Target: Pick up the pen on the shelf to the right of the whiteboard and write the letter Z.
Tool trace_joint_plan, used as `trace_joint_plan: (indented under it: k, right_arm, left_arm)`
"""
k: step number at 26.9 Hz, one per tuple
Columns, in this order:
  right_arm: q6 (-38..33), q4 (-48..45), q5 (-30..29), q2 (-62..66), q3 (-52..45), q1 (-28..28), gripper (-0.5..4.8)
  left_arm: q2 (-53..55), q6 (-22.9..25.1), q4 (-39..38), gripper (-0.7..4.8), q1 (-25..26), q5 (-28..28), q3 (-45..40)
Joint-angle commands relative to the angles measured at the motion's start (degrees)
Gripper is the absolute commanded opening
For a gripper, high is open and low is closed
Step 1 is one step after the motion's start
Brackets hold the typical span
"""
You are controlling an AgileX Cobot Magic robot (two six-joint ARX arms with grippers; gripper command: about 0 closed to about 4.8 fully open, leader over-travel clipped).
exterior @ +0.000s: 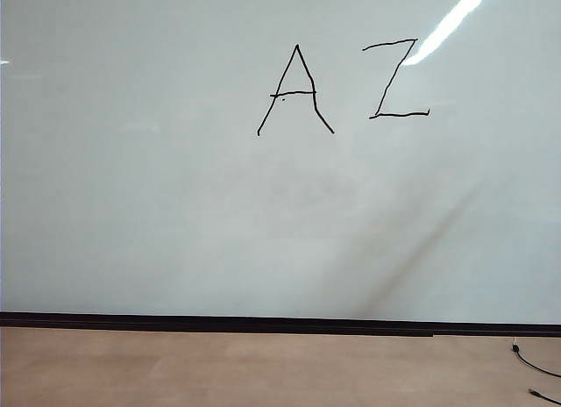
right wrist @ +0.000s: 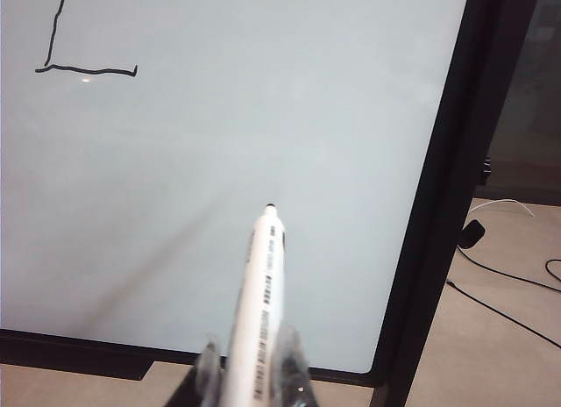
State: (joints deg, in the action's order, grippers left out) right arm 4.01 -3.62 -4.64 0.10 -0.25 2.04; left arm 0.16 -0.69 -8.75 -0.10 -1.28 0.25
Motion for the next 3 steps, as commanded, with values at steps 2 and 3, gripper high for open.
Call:
trace_joint_plan:
  k: [2,3]
  right_arm:
    - [-0.2,-0.9,-0.2,0.0,0.3,0.0,-0.08]
    - [-0.2,-0.9,-0.2,0.0,0.3,0.0,-0.08]
  left_arm:
    - [0.0,0.2,0.6,-0.04,0.0,0.0,0.1]
    - [0.0,0.2,0.6,-0.04,0.0,0.0,0.1]
